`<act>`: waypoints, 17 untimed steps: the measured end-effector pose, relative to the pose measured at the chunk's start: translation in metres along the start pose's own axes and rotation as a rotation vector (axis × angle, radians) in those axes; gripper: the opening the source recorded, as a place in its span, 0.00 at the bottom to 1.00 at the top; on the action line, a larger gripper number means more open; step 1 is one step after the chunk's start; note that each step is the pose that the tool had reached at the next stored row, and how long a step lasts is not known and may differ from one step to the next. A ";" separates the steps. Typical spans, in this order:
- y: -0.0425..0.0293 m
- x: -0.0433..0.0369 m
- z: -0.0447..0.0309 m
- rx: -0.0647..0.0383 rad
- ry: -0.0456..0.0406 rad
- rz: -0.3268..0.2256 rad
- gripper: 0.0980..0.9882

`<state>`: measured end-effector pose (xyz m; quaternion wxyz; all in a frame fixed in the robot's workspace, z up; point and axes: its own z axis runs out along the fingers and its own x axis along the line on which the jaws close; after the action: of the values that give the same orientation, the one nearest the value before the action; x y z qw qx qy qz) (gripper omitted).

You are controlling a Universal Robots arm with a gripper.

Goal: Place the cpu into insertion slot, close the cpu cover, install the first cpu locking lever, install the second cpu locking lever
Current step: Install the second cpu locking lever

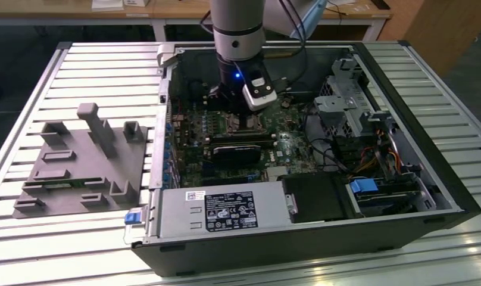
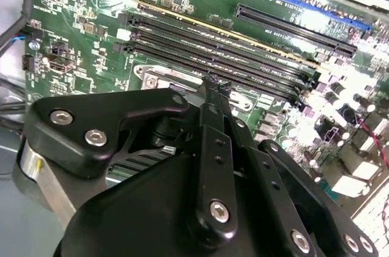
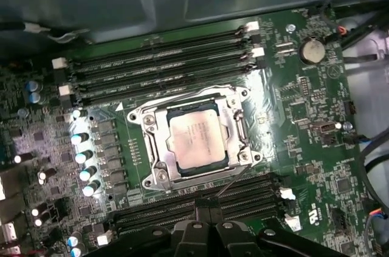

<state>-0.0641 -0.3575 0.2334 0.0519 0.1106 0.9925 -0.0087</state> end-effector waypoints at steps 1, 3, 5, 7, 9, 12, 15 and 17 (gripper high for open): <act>-0.0007 0.0008 0.0009 -0.001 0.0000 -0.006 0.00; -0.0023 0.0028 0.0026 -0.002 -0.0001 -0.016 0.00; -0.0026 0.0031 0.0031 -0.003 -0.0001 -0.022 0.00; -0.0027 0.0031 0.0030 -0.003 0.0000 -0.023 0.00; -0.0027 0.0033 0.0031 -0.003 0.0000 -0.023 0.00; -0.0040 0.0037 0.0036 -0.018 0.0031 -0.021 0.00; -0.0076 0.0035 0.0048 -0.029 0.0054 -0.020 0.00; -0.0116 0.0029 0.0054 -0.034 0.0065 -0.020 0.00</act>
<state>-0.0690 -0.3684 0.2278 0.0504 0.1001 0.9937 0.0079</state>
